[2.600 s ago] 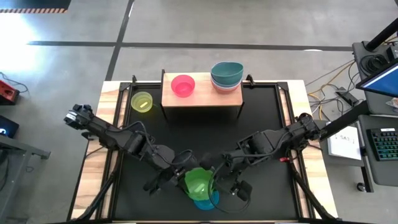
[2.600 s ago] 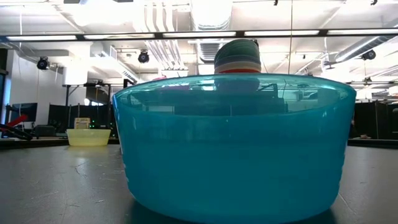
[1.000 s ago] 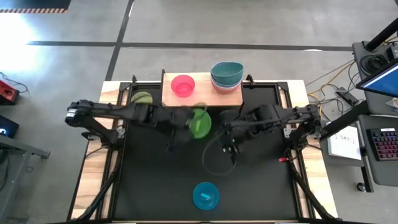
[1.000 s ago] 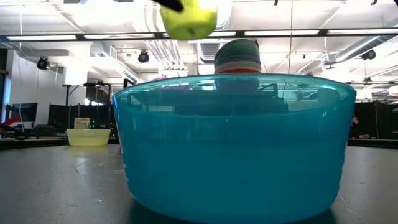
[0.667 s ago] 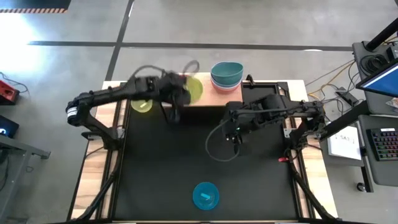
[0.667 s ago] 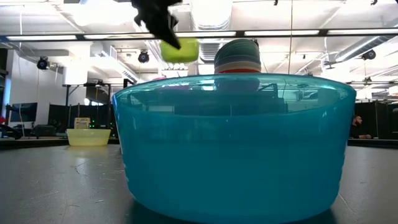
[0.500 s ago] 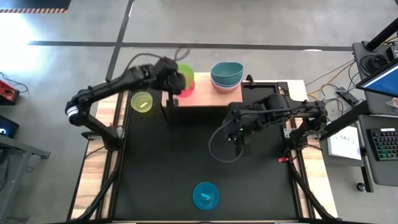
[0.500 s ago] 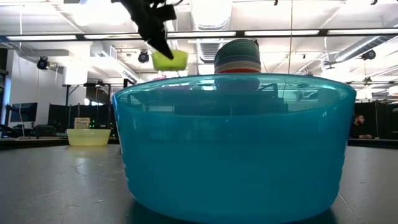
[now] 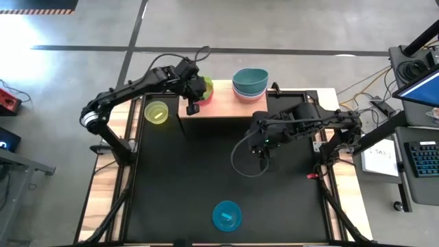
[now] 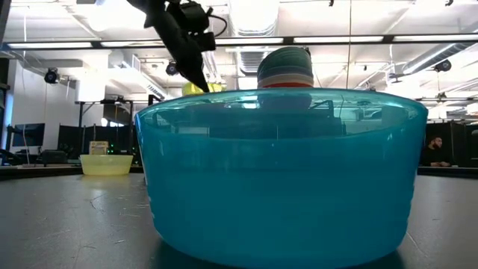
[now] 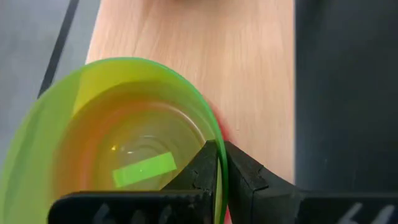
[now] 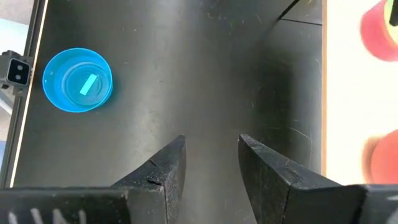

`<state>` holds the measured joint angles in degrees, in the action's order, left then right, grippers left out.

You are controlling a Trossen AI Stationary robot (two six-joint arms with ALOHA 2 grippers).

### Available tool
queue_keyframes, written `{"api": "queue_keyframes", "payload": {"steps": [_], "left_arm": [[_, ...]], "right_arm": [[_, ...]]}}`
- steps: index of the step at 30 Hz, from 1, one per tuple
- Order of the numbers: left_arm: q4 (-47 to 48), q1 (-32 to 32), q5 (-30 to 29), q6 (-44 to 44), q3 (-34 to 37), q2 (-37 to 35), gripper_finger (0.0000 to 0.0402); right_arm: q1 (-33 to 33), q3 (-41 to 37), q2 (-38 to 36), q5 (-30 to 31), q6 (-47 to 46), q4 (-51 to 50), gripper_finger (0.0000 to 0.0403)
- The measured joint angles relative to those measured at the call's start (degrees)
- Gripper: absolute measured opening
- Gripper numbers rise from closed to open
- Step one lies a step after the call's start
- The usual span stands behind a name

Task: Place and stack bowls onto a shelf
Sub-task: Stack the transparent green bowl on top of the pink bowl, then stack the yellow bowl on top of the green bowl

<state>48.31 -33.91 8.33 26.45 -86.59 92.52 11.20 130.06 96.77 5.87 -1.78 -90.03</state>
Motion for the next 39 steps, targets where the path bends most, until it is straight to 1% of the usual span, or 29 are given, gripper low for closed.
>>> {"api": "queue_keyframes", "payload": {"steps": [4,8,14,18,22,27,30,35,39], "left_arm": [[-0.1,0.0,-0.3,-0.4,0.0,0.7,0.0016],[-0.1,0.0,-0.3,-0.6,0.0,0.1,0.0045],[0.1,0.2,-0.3,-1.0,0.0,-2.6,0.0096],[3.1,0.2,-1.1,-1.2,0.0,-5.2,0.0118],[10.5,0.2,-6.8,-2.5,0.0,-6.8,0.0125],[22.4,0.2,-7.4,-6.1,0.0,-7.6,0.0126],[27.2,0.2,-7.4,-8.5,0.0,-8.1,0.0126],[29.1,0.2,-7.8,-12.3,1.6,-10.2,0.0126],[27.8,0.2,-8.6,-14.1,6.3,-13.7,0.0126]], "right_arm": [[0.0,0.0,0.0,0.0,-0.5,0.0,0.0131],[0.0,0.0,0.0,0.0,-0.6,0.0,0.013],[0.0,0.0,0.0,0.0,0.4,0.0,0.0135],[0.0,0.0,0.0,0.0,0.8,0.0,0.0131],[0.0,0.0,0.0,0.0,0.2,0.0,0.0128],[0.0,0.0,0.0,-0.3,-1.4,0.0,0.0128],[0.2,-0.2,0.0,-0.3,-2.2,0.0,0.0128],[0.6,-0.5,-0.1,-0.3,-4.5,0.1,0.0128],[1.4,-1.8,-0.8,-0.4,-4.7,0.1,0.0128]]}}
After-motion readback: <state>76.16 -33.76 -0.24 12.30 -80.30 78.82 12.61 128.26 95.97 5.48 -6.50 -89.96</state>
